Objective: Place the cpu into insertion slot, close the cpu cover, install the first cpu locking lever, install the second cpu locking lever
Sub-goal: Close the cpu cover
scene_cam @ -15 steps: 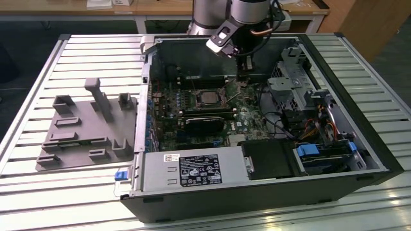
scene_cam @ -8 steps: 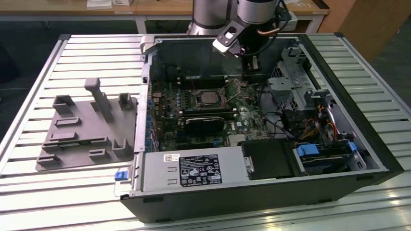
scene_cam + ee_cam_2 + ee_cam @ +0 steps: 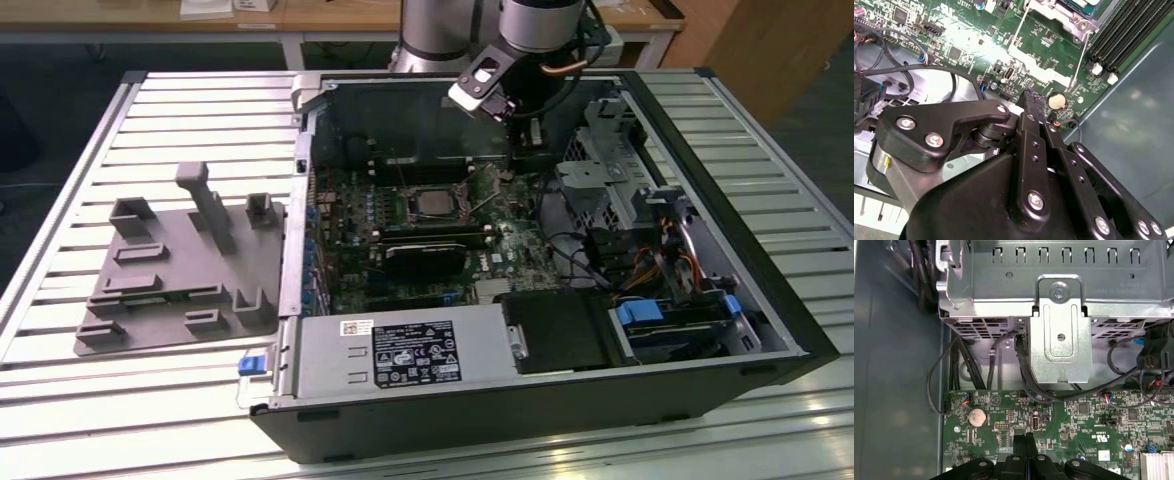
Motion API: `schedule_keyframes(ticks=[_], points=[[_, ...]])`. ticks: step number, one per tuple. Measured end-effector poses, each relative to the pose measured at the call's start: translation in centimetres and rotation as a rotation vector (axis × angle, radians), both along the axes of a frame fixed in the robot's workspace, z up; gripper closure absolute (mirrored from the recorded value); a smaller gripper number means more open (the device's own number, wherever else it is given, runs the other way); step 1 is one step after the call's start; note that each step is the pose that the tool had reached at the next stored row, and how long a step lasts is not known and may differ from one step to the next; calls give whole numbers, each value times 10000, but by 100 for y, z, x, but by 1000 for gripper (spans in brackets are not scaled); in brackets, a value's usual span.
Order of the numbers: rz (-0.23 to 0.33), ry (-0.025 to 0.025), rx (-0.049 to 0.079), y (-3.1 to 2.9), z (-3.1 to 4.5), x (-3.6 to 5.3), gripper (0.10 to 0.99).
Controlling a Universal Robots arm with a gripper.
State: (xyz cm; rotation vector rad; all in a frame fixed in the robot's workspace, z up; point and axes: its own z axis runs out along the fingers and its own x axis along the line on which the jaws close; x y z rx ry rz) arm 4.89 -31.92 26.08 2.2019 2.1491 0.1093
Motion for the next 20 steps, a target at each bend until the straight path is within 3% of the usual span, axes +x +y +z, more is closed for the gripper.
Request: schedule_keyframes(ticks=[12,20], points=[[1,50,-20,0,-181,2,980],[1,56,-31,0,-206,1,980]])
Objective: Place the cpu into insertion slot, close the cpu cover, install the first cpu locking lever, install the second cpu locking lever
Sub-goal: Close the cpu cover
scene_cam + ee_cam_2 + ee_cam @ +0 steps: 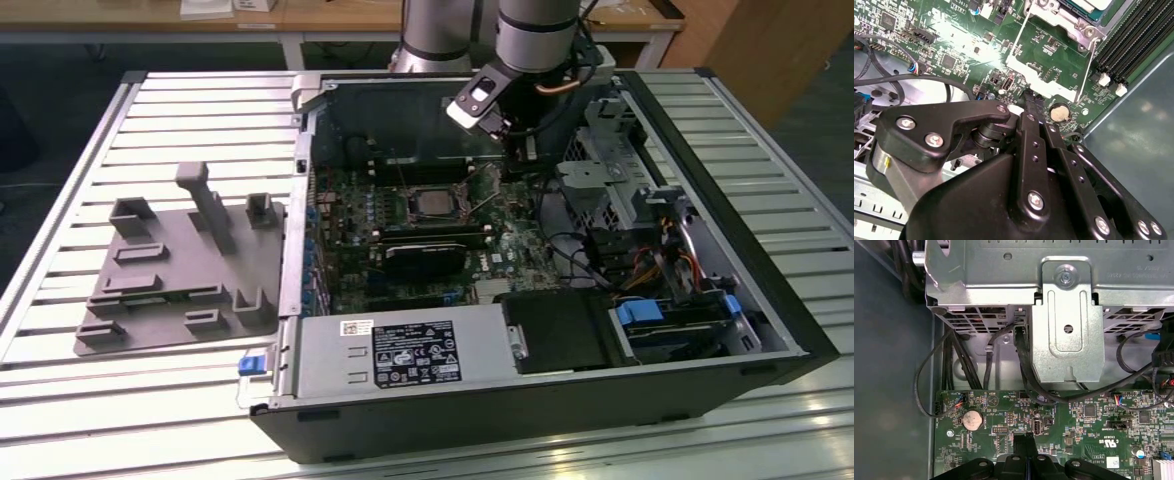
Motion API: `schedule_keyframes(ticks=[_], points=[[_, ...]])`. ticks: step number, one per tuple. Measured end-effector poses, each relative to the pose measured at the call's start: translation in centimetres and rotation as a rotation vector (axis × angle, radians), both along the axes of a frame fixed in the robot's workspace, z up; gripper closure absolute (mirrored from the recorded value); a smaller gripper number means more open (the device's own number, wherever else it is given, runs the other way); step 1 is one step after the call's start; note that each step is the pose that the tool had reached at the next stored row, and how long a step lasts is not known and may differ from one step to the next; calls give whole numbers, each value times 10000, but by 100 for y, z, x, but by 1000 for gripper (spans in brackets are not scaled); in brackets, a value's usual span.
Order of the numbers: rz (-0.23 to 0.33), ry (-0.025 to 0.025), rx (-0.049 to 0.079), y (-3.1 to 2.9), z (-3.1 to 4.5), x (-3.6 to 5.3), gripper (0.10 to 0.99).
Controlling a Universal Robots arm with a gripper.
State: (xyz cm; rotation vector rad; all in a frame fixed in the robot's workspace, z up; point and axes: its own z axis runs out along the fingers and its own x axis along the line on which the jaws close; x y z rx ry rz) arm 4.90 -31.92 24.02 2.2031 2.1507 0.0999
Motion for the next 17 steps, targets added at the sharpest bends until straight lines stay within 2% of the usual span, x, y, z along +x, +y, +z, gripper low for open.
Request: schedule_keyframes(ticks=[7,8,9,10,17], points=[[0,0,0,0,-2,0,980],[1,13,-1,0,-2,0,980],[1,61,3,0,-3,1,980],[1,137,3,0,-3,1,980],[0,738,0,0,-4,7,980]])
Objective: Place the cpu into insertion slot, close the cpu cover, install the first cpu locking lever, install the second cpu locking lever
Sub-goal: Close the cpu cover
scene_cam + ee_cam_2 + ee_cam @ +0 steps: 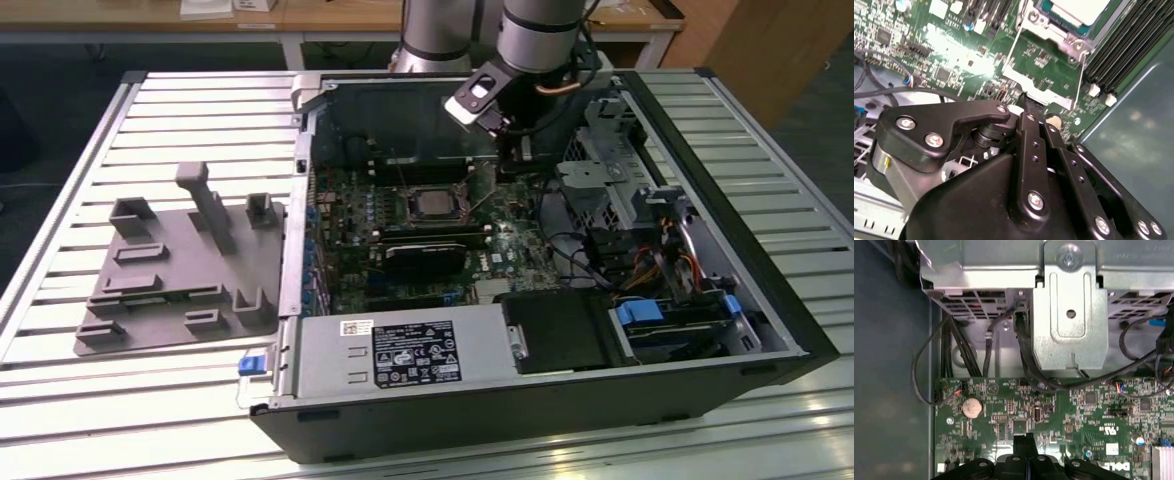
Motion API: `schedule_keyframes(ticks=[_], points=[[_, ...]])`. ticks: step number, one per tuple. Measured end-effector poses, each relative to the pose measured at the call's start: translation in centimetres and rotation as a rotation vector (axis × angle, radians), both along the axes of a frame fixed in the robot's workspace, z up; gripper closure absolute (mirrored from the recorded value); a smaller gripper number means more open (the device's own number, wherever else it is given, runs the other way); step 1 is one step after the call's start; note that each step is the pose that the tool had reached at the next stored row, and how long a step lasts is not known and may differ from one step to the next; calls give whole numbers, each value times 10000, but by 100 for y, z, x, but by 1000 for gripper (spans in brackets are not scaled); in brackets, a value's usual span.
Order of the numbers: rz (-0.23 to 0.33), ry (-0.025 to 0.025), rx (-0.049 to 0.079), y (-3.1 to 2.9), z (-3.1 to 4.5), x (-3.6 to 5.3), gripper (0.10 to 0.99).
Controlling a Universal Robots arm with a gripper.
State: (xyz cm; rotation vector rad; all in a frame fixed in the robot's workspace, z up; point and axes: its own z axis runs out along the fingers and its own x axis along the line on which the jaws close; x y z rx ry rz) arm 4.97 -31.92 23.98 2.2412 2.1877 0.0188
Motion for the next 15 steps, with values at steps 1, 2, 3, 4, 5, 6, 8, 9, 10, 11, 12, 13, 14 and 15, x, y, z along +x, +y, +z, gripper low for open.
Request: schedule_keyframes(ticks=[1,2,3,4,5,6,8,9,10,11,12,13,14,15], points=[[0,85,0,0,0,1,980],[0,171,1,0,-1,1,980],[0,260,1,0,-1,2,980],[0,353,1,0,-2,3,980],[0,458,2,0,-2,3,980],[0,544,1,0,-3,4,980],[0,723,0,0,-4,5,980],[0,826,1,0,-4,5,980],[1,924,1,0,-5,6,980],[0,1019,1,0,-6,6,980],[0,1114,2,0,-7,6,980],[0,1200,2,0,-7,6,980],[0,1279,1,0,-8,6,980],[0,1349,1,0,-9,6,980]])
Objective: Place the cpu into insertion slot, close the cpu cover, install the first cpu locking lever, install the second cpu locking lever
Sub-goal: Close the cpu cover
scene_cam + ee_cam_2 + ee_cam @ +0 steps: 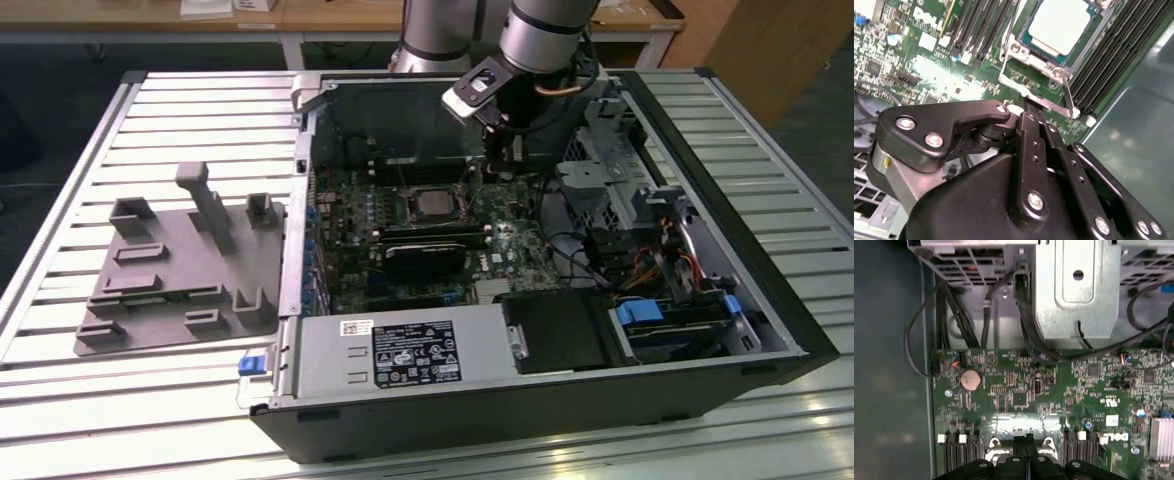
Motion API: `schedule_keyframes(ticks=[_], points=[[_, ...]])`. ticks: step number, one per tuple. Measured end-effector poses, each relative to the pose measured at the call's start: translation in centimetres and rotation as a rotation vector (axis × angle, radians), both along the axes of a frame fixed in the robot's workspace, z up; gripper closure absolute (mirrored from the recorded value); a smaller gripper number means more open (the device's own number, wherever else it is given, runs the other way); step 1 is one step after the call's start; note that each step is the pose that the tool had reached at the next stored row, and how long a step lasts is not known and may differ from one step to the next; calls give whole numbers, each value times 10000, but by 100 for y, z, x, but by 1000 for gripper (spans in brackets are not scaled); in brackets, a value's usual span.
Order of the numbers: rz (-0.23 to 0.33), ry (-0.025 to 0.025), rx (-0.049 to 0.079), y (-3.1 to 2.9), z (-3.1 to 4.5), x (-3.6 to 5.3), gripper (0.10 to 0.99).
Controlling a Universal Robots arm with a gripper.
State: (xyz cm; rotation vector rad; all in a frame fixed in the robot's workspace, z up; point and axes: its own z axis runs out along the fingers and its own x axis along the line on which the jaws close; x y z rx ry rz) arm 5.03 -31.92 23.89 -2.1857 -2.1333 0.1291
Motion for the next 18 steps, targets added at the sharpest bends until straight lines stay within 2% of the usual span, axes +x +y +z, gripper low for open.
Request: schedule_keyframes(ticks=[3,4,8,9,12,18], points=[[1,229,-1,0,-2,0,980],[1,281,-1,0,-3,0,980],[1,362,0,0,-3,0,980],[0,374,0,0,-3,0,980],[0,359,0,0,-4,-11,980],[1,258,-1,0,-3,-40,980]])
